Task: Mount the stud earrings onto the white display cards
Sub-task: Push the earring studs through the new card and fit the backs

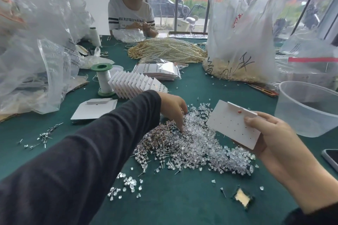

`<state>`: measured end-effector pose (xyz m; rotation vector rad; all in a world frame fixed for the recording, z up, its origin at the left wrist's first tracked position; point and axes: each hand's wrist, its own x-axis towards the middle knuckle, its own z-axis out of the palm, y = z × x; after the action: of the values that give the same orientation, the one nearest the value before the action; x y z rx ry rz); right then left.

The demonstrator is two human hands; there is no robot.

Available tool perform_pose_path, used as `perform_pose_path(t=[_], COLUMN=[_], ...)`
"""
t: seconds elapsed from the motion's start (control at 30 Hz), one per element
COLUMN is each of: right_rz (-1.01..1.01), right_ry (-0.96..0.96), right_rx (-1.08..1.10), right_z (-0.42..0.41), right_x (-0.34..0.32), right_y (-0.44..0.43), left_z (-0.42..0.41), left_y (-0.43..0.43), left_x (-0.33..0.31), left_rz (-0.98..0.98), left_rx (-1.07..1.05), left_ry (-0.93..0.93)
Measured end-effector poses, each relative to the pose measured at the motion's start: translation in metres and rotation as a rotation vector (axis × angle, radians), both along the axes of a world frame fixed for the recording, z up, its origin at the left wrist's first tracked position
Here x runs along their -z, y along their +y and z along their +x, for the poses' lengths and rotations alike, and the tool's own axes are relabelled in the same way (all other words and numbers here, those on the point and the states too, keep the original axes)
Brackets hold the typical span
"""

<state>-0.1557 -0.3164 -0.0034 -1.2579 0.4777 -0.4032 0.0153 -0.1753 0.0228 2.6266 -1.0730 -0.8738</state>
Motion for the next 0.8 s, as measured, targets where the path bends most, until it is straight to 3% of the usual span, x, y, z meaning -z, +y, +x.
perform_pose_path(t=[0.13,0.23,0.53,0.8], right_rz=[0.005,0.003,-0.021,0.006], right_ry=[-0.005,-0.011,-0.011,-0.013], right_rx=[-0.01,-0.024,-0.021,0.022], right_z=[0.0,0.001,0.001,0.0], right_x=[0.001,0.002,0.004,0.001], right_y=[-0.001,-0.002,-0.001,-0.007], left_z=[-0.01,-0.019,-0.053,-0.05], left_y=[0.0,-0.001,-0.003,0.037], left_x=[-0.007,-0.005,0.019,-0.01], left_rz=[0.07,0.105,-0.221,-0.198], left_rx=[0.039,0.063,-0.001,0.104], left_ry=[0.07,-0.031,-0.234,-0.06])
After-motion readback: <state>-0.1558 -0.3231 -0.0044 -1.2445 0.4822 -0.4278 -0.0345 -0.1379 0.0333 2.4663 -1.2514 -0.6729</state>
